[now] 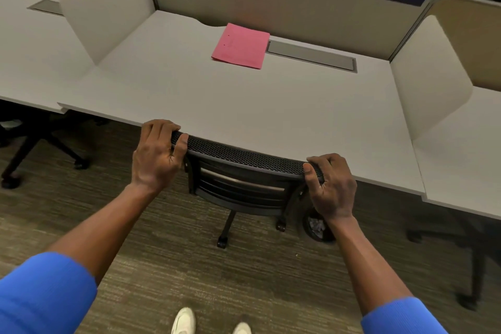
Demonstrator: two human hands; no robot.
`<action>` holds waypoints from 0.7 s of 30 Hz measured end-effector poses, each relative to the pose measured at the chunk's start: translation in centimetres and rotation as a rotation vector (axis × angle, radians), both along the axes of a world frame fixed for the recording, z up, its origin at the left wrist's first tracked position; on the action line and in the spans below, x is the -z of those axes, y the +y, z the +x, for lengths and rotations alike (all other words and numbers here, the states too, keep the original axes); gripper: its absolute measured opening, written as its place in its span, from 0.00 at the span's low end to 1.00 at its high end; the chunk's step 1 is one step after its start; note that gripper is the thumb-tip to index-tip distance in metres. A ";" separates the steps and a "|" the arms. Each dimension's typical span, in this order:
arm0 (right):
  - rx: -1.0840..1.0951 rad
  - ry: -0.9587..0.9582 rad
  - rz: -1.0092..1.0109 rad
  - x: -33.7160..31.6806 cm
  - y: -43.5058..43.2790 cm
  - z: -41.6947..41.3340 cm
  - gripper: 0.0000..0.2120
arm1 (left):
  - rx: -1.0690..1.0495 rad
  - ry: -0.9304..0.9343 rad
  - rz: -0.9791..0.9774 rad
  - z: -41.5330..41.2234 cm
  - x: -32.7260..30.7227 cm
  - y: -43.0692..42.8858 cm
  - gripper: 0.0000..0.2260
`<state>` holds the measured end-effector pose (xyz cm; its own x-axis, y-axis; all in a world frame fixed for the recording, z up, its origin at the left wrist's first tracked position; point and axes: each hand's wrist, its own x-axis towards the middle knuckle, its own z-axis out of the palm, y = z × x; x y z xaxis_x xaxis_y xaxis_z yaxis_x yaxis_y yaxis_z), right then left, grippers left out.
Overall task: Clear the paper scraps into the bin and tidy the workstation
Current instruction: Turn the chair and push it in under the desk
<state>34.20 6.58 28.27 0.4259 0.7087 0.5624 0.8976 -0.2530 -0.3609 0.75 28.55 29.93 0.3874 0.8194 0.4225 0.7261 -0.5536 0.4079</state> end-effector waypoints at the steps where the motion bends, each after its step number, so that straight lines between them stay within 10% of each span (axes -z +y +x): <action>1: 0.000 -0.004 -0.003 0.1 0.1 0.1 0.26 | 0.001 -0.001 0.003 0.1 0.0 0.2 0.22; 21: 0.007 -0.015 -0.029 -0.5 1.9 2.0 0.30 | 0.019 -0.012 0.002 1.7 0.4 2.3 0.24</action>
<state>36.18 8.45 28.79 0.4228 0.7219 0.5478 0.9010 -0.2701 -0.3395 2.43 30.87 29.51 0.3979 0.8113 0.4284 0.7104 -0.5679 0.4156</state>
